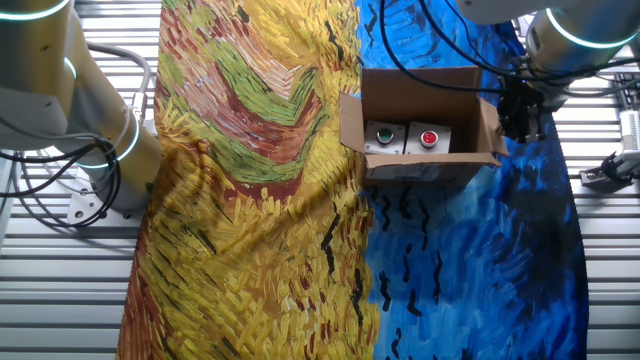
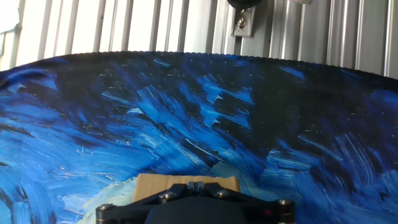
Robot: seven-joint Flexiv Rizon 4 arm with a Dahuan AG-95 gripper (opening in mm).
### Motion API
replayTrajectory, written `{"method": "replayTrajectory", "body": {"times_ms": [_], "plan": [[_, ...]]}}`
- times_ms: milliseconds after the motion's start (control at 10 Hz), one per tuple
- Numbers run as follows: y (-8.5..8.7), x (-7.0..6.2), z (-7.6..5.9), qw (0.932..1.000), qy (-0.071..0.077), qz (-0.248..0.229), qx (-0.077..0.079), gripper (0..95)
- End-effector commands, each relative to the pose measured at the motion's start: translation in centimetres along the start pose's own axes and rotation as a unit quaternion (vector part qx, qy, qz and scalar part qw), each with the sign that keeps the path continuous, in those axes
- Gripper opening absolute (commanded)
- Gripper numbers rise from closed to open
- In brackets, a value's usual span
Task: Open a box
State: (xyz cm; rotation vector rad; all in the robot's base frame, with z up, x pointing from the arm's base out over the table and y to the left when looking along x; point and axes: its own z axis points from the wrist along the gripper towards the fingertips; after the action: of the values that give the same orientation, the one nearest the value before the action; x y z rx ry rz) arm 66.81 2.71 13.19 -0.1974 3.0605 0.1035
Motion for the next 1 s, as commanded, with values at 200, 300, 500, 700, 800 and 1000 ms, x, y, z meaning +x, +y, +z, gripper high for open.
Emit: {"method": "replayTrajectory", "body": {"times_ms": [200,300,500,700,800,1000], "plan": [[0.5,0.1,-0.9,1.0,0.0,0.002,0.003,0.0],[0.7,0.3,-1.4,1.0,0.0,0.003,0.005,0.0],[1.1,0.5,-2.0,1.0,0.0,0.004,0.006,0.0],[1.3,0.6,-2.5,0.9999,0.0,0.008,0.007,0.0],[1.4,0.6,-2.6,0.9999,0.001,0.01,0.007,0.0],[1.5,0.8,-3.1,0.9999,0.001,0.013,0.008,0.0]]}}
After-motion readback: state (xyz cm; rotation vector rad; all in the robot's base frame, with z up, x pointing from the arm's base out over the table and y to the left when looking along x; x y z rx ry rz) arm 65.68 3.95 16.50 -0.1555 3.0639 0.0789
